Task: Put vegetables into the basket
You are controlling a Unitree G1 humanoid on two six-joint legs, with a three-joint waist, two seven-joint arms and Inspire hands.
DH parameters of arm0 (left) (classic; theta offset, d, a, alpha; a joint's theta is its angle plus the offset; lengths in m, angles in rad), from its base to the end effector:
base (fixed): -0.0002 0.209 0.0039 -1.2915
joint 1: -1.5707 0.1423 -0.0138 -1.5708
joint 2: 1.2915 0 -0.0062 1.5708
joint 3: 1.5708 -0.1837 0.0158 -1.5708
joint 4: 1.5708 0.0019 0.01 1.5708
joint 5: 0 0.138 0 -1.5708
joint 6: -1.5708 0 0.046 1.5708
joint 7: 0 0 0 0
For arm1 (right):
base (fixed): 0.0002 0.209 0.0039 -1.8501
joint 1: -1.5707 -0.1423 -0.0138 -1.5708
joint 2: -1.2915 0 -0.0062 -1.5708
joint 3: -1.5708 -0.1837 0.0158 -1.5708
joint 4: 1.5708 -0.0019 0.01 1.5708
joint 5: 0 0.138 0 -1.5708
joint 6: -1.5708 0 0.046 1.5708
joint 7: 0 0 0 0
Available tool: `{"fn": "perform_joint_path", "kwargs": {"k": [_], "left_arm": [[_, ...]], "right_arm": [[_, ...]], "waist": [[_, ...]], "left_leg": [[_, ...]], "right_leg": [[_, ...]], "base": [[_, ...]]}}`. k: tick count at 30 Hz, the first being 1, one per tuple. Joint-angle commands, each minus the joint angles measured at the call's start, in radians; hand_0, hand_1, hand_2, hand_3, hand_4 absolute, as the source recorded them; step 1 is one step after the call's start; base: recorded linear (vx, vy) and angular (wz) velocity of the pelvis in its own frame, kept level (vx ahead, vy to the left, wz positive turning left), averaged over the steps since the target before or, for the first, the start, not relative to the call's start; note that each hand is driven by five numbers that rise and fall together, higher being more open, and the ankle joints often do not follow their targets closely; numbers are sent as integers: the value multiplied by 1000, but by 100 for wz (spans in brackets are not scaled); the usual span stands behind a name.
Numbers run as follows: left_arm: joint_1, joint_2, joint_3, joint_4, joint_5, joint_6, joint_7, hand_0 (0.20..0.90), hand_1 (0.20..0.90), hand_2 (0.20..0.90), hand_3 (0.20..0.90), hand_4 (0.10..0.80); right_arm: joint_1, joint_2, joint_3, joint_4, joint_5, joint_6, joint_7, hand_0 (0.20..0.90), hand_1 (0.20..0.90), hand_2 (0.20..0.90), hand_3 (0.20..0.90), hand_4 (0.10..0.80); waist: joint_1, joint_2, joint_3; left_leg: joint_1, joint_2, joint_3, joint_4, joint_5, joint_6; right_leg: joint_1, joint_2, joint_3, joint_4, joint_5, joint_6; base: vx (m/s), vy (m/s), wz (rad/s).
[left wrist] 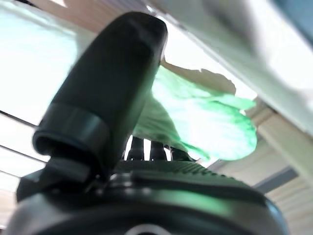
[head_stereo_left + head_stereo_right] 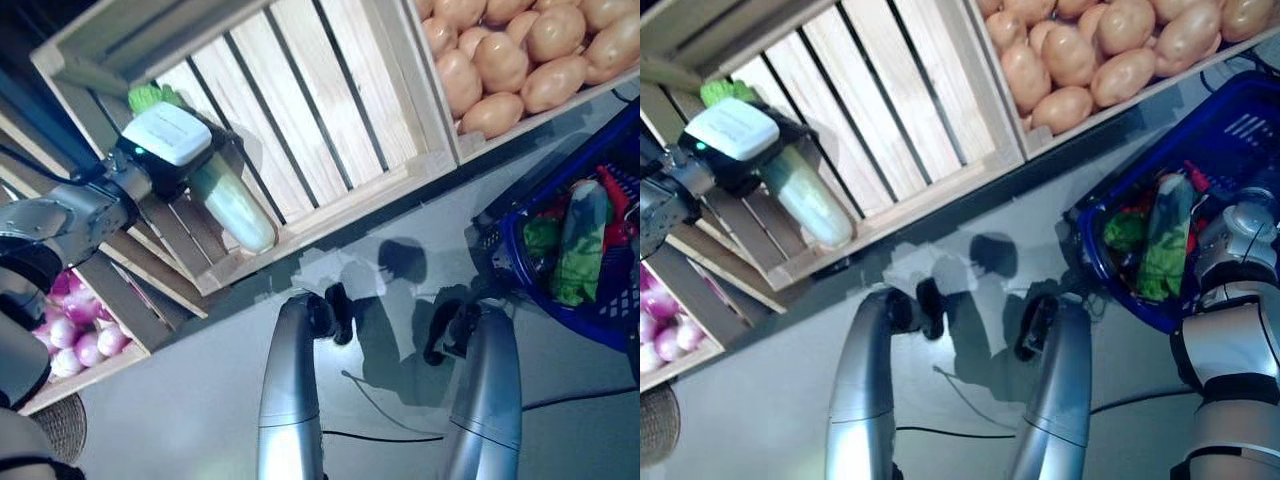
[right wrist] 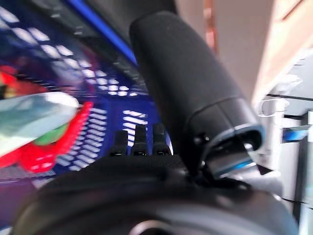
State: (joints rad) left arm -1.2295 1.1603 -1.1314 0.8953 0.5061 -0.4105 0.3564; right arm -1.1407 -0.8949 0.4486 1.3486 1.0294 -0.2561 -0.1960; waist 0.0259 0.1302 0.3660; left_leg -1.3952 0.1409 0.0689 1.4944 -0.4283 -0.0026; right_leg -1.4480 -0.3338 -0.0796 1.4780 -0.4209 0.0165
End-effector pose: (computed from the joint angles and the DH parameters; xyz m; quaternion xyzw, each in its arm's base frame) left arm 0.3113 0.3180 0.2422 0.8384 -0.1489 -0.0165 0.5241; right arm 0.3103 -0.3565 0.2247 0.0382 -0.1189 -0.3651 0.9225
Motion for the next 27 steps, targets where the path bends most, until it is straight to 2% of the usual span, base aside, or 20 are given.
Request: {"fn": "perform_joint_path", "kwargs": {"k": [1, 2, 4, 5, 12, 19, 22, 27], "left_arm": [[-13, -25, -101, 119, 34, 69, -131, 900, 900, 900, 900, 800], [-14, -20, -100, 117, 36, 66, -133, 794, 794, 794, 794, 729], [-18, -13, -101, 111, 31, 65, -138, 535, 535, 535, 535, 557], [-21, -6, -102, 103, 30, 62, -147, 300, 300, 300, 300, 400], [-28, 25, -84, 49, 44, 62, -81, 300, 300, 300, 300, 400], [-12, 13, -46, 55, 62, 40, -15, 300, 300, 300, 300, 400], [11, 4, -29, 72, 77, 19, 24, 300, 300, 300, 300, 400], [73, -13, 42, 80, 0, -24, 99, 300, 300, 300, 300, 400]], "right_arm": [[-99, -116, -27, -60, 48, -186, 13, 900, 900, 900, 900, 800], [-101, -116, -27, -67, 56, -197, 19, 900, 900, 900, 900, 800], [-105, -118, -30, -79, 74, -217, 34, 900, 900, 900, 900, 800], [-104, -121, -33, -88, 92, -232, 46, 900, 900, 900, 900, 800], [-97, -122, -64, -147, 118, -305, 70, 900, 900, 900, 900, 800], [-87, -117, -81, -178, 107, -306, 75, 900, 900, 900, 900, 800], [-73, -110, -87, -184, 108, -310, 88, 900, 900, 900, 900, 800], [-31, -97, -92, -209, 113, -292, 117, 900, 900, 900, 900, 800]], "waist": [[-17, -33, 91], [-16, -33, 90], [-16, -33, 90], [-16, -33, 88], [-11, -36, 86], [-13, -42, 89], [-14, -43, 86], [-18, -42, 77]], "left_leg": [[0, 22, 23, -17, -101, 22], [1, 23, 23, -17, -102, 22], [6, 27, 25, -16, -105, 21], [10, 30, 26, -17, -107, 21], [36, 40, 33, -29, -111, 19], [89, 49, 45, -61, -109, 18], [134, 52, 55, -93, -103, 15], [285, 52, 88, -220, -69, -1]], "right_leg": [[40, -33, -21, -11, -46, -55], [42, -35, -22, -12, -46, -55], [46, -38, -25, -13, -48, -56], [51, -40, -27, -15, -48, -56], [75, -47, -39, -30, -46, -57], [126, -46, -55, -60, -41, -58], [169, -40, -64, -89, -34, -56], [312, -20, -89, -190, -10, -53]], "base": [[10, 2, 3], [10, 3, -12], [11, 6, -28], [16, 11, -18], [4, 5, -2], [1, 4, 0], [20, 9, -4], [58, 27, -13]]}}
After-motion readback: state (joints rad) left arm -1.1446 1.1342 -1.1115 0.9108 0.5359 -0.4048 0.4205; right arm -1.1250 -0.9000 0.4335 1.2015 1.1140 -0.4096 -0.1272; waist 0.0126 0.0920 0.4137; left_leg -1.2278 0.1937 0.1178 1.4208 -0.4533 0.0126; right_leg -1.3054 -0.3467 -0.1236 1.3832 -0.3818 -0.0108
